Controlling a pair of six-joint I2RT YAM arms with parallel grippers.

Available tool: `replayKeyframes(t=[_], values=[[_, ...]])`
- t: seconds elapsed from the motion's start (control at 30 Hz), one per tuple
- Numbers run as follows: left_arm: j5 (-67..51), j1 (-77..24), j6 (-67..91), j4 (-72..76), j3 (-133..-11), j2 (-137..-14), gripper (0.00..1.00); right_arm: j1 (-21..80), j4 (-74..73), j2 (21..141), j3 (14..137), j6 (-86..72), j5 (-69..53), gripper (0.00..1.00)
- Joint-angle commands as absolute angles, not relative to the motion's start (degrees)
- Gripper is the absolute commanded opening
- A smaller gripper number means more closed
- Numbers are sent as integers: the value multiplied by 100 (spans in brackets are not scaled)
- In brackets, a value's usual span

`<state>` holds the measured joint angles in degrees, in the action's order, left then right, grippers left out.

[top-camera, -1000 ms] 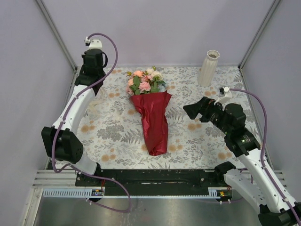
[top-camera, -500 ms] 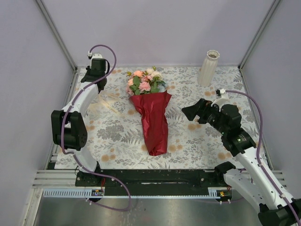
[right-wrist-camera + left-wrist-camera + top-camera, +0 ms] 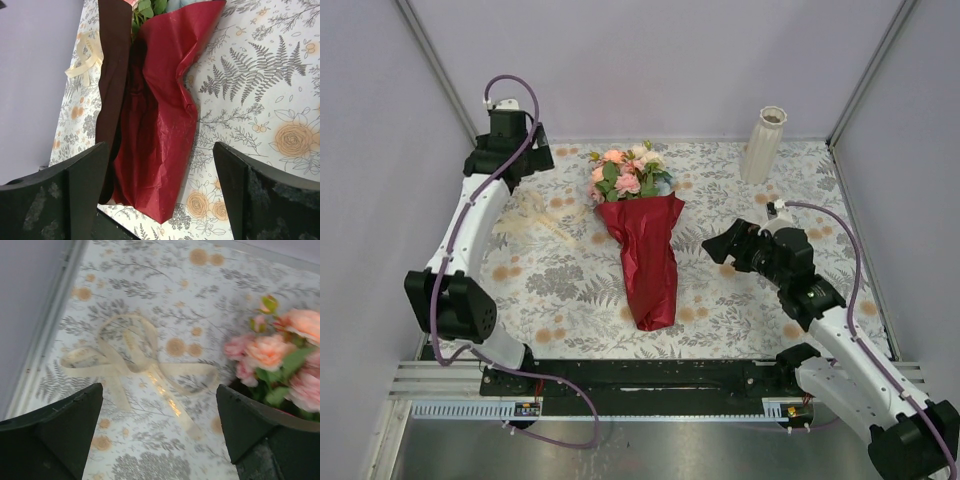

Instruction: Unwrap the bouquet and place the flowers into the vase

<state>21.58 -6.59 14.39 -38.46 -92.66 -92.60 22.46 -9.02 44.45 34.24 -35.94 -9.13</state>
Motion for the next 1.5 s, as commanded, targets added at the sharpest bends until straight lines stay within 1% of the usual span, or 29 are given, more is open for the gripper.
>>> replayKeyframes(t=[0.0, 0.03, 0.07, 0.2, 0.37, 0.47, 0.67, 0.73, 0.83, 0.9, 1.0, 1.13, 1.2, 1.27, 1.33, 1.4, 1.47], values=[[31, -650, 1968, -4273, -8906, -8360, 99, 2250, -90, 4579, 3077, -3805, -1221, 93], [-400, -676, 2038, -4150, -8590, -8141, 99, 2259, -53, 4649, 3007, -3832, -1274, 93], [-683, -738, 2091, -3957, -8239, -7956, 99, 2259, 304, 4719, 2910, -3841, -1318, 92], [-1414, -1255, 2224, -3314, -7156, -7278, 99, 2250, 1141, 5088, 2602, -3657, -1415, 90], [-1556, -2231, 2057, -3156, -6391, -7005, 99, 2250, 2020, 6018, 2654, -3638, -2081, 88], [-1573, -2522, 1899, -2997, -5951, -6899, 99, 2250, 2854, 6686, 2602, -3840, -2477, 88], [-617, -2566, 1547, -3436, -5959, -6794, 99, 2259, 4015, 8154, 2751, -3876, -3084, 86], [-545, -2566, 1599, -3367, -5924, -6724, 99, 2250, 4218, 8558, 2891, -3788, -3059, 86], [-431, -2566, 1748, -3200, -5801, -6767, 99, 2259, 4044, 9174, 3329, -3543, -2857, 76], [-465, -2540, 1845, -3269, -5966, -7003, 99, 2250, 4174, 9569, 3576, -3489, -2856, 75], [-816, -2496, 2126, -3401, -6284, -7425, 99, 2250, 4456, 10149, 4032, -3691, -2962, 74], [-1370, -2496, 2557, -2981, -6030, -7664, 99, 2241, 4675, 10800, 4499, -3963, -2927, 72], [-1651, -2496, 2715, -2752, -5924, -7830, 99, 2241, 4825, 11055, 4657, -4112, -2970, 69], [-1731, -2531, 2795, -2716, -5915, -8041, 98, 2250, 5000, 11302, 4790, -4288, -3067, 61], [-1705, -2566, 2795, -2698, -5924, -8191, 98, 2241, 5219, 11399, 4790, -4420, -3085, 57], [-1696, -2601, 2786, -2646, -5906, -8244, 97, 2250, 5361, 11443, 4711, -4465, -3050, 50], [-1757, -2637, 2742, -2689, -5967, -8331, 96, 2250, 5388, 11408, 4624, -4404, -2954, 40]])
